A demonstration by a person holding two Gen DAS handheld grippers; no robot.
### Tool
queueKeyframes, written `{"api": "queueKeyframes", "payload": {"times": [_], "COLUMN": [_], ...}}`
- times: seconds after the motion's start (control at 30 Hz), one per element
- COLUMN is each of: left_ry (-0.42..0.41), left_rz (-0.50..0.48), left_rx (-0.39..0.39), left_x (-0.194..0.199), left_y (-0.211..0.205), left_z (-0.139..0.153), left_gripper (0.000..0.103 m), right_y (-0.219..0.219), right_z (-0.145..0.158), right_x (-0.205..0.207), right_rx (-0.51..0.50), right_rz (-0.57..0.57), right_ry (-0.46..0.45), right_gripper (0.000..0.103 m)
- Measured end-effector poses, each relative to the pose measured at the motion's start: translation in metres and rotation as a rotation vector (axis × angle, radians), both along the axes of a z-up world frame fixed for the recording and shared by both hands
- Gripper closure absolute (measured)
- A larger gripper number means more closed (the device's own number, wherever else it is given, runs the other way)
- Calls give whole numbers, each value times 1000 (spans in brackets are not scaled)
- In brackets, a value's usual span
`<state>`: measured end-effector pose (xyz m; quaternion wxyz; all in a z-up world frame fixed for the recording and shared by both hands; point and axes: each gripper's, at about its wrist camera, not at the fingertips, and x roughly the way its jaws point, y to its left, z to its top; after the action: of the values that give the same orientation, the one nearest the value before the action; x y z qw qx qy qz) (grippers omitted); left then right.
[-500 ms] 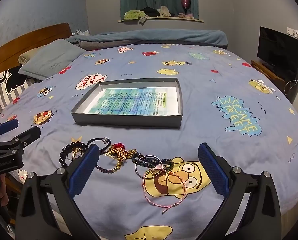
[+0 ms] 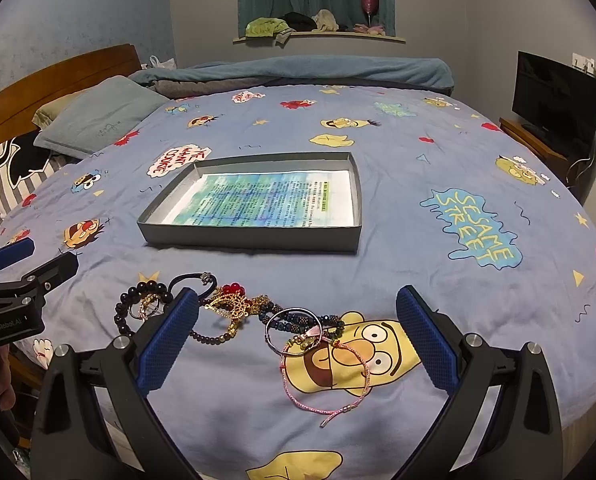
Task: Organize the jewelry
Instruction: 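Grasp the pink string bracelet with the right gripper while the left gripper approaches the black bead bracelet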
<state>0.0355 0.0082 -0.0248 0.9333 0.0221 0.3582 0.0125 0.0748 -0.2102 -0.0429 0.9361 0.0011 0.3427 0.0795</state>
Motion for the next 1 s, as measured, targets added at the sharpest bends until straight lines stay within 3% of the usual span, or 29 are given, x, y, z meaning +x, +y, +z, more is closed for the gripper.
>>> {"api": "queueKeyframes", "payload": {"times": [0.33,0.77,0.87,1.0], "left_ry": [17,18,41,97], "left_rz": [0,-99,-143,-182], "left_rx": [7,60,47,67], "left_x": [5,13,12,15], "left_y": [-2,8,9,9], "left_z": [-7,-38,-49,-67], "left_gripper": [5,5,5,5], "right_y": [-5,-43,-49,-52], "right_z": [-9,-31,-41,-48], "right_x": [7,11,13,9], "right_rx": [11,13,5,-78], "right_rz": [-13,-70,-63,-52], "right_ry": [14,9,45,81], "right_gripper": [5,5,5,6]}}
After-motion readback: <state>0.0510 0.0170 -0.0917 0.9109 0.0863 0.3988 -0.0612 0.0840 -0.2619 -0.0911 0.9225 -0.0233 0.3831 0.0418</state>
